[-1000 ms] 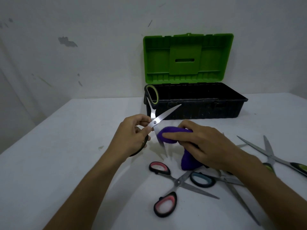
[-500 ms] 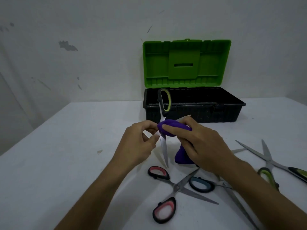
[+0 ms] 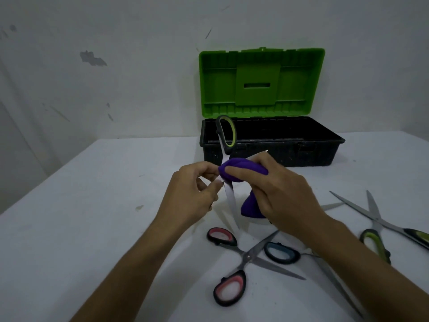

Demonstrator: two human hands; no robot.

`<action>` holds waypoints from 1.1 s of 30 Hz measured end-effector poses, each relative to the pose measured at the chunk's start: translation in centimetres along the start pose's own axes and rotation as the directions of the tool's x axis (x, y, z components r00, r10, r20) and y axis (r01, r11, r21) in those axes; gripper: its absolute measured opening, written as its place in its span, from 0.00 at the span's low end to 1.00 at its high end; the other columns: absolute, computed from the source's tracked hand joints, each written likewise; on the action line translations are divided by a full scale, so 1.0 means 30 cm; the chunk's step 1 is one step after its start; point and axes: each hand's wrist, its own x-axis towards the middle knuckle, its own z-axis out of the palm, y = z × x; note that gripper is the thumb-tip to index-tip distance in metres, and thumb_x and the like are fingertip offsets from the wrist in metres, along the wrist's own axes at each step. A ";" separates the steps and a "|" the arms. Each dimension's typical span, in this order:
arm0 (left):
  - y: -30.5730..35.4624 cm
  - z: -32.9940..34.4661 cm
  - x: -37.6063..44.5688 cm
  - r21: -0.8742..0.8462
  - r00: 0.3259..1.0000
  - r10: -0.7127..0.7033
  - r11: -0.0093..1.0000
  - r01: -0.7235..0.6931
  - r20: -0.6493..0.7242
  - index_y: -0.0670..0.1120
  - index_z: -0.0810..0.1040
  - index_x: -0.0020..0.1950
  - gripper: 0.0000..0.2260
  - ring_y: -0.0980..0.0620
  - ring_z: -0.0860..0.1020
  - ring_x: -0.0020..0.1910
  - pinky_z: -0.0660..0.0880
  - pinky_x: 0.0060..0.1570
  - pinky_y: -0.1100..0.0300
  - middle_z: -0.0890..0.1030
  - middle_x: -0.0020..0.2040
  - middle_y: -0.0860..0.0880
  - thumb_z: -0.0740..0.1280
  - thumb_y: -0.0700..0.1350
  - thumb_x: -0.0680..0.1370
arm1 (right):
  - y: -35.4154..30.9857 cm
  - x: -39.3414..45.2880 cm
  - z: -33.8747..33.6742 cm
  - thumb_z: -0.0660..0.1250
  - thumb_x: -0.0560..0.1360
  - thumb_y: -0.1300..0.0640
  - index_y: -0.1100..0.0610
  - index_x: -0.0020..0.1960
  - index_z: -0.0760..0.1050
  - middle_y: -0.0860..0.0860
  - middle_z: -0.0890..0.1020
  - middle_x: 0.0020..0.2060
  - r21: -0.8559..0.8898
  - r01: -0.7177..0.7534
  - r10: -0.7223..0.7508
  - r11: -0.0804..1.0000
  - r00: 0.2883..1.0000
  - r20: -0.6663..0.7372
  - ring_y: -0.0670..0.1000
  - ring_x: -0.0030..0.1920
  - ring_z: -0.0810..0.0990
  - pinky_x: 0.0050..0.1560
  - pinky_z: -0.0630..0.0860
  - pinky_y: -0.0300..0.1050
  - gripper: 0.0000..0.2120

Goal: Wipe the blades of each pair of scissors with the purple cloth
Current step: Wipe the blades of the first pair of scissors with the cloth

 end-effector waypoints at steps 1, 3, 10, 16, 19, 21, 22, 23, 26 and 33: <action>-0.001 -0.003 0.000 -0.006 1.000 -0.002 1.000 0.002 0.000 0.53 0.78 0.54 0.06 0.54 0.82 0.36 0.83 0.37 0.58 0.80 0.45 0.57 0.70 0.44 0.78 | -0.001 0.003 -0.002 0.61 0.77 0.58 0.48 0.70 0.71 0.55 0.76 0.57 0.000 -0.004 0.004 1.000 1.000 0.003 0.51 0.44 0.78 0.35 0.71 0.38 0.22; -0.006 0.000 0.000 0.019 1.000 0.011 1.000 -0.011 0.002 0.53 0.79 0.54 0.06 0.53 0.82 0.36 0.82 0.37 0.59 0.79 0.44 0.58 0.70 0.45 0.78 | -0.006 -0.003 0.002 0.58 0.76 0.55 0.48 0.69 0.71 0.54 0.76 0.56 0.007 0.014 -0.015 1.000 1.000 0.027 0.50 0.43 0.78 0.34 0.70 0.38 0.22; -0.013 0.013 -0.004 0.044 1.000 0.008 0.999 -0.007 -0.015 0.50 0.81 0.55 0.07 0.52 0.82 0.35 0.83 0.39 0.56 0.80 0.45 0.56 0.70 0.44 0.78 | 0.031 0.000 -0.015 0.67 0.74 0.63 0.49 0.66 0.75 0.55 0.75 0.50 -0.030 -0.119 0.116 0.992 0.988 -0.100 0.49 0.38 0.70 0.32 0.65 0.40 0.22; -0.007 0.012 -0.005 0.045 0.999 0.046 0.998 -0.046 0.004 0.52 0.80 0.56 0.07 0.52 0.82 0.37 0.83 0.39 0.55 0.79 0.44 0.58 0.69 0.44 0.78 | 0.001 -0.009 0.009 0.68 0.73 0.63 0.48 0.68 0.71 0.57 0.76 0.52 -0.007 -0.012 0.011 1.000 0.998 -0.059 0.51 0.40 0.76 0.31 0.72 0.42 0.25; -0.018 -0.003 0.002 0.019 0.999 0.032 0.999 -0.032 -0.008 0.50 0.81 0.54 0.07 0.51 0.82 0.36 0.83 0.39 0.52 0.80 0.45 0.57 0.69 0.43 0.78 | 0.030 0.006 -0.001 0.63 0.75 0.62 0.50 0.67 0.74 0.56 0.75 0.51 -0.009 -0.122 0.120 0.993 0.988 -0.100 0.51 0.38 0.74 0.32 0.67 0.42 0.21; -0.010 0.004 0.000 0.027 0.999 0.039 0.999 -0.039 0.012 0.50 0.80 0.56 0.07 0.51 0.82 0.37 0.83 0.39 0.54 0.80 0.45 0.57 0.69 0.43 0.78 | 0.027 -0.006 0.005 0.56 0.76 0.57 0.50 0.67 0.73 0.55 0.75 0.51 -0.015 -0.051 0.050 0.999 0.995 -0.081 0.48 0.38 0.70 0.32 0.66 0.40 0.20; -0.006 0.010 -0.002 0.041 0.999 0.050 0.998 -0.051 0.021 0.51 0.80 0.56 0.08 0.51 0.82 0.37 0.82 0.39 0.56 0.79 0.45 0.57 0.69 0.44 0.78 | 0.022 -0.012 0.013 0.54 0.76 0.56 0.50 0.67 0.72 0.55 0.75 0.51 -0.011 -0.016 0.015 1.000 0.998 -0.059 0.47 0.39 0.69 0.33 0.66 0.39 0.21; -0.005 0.016 -0.003 0.059 0.998 0.061 0.996 -0.063 0.024 0.51 0.80 0.57 0.08 0.52 0.81 0.37 0.82 0.39 0.57 0.79 0.45 0.58 0.69 0.44 0.78 | 0.018 -0.013 0.017 0.53 0.76 0.56 0.49 0.67 0.72 0.55 0.75 0.51 -0.004 -0.011 0.011 1.000 0.999 -0.046 0.46 0.39 0.68 0.33 0.66 0.39 0.21; -0.017 0.015 -0.002 0.074 0.998 0.062 0.995 -0.062 0.005 0.51 0.80 0.57 0.08 0.53 0.81 0.36 0.82 0.39 0.55 0.79 0.45 0.58 0.69 0.43 0.78 | 0.028 0.001 0.011 0.57 0.76 0.58 0.49 0.66 0.73 0.55 0.75 0.50 0.008 -0.089 0.089 0.996 0.992 -0.088 0.47 0.37 0.69 0.32 0.65 0.39 0.20; -0.013 0.028 -0.005 0.086 0.996 0.094 0.992 -0.094 0.000 0.52 0.80 0.56 0.07 0.54 0.80 0.37 0.77 0.38 0.63 0.79 0.45 0.58 0.69 0.44 0.78 | 0.038 -0.009 0.008 0.50 0.77 0.53 0.47 0.66 0.73 0.53 0.74 0.51 0.083 -0.065 0.069 0.994 0.996 -0.050 0.47 0.38 0.70 0.34 0.67 0.39 0.21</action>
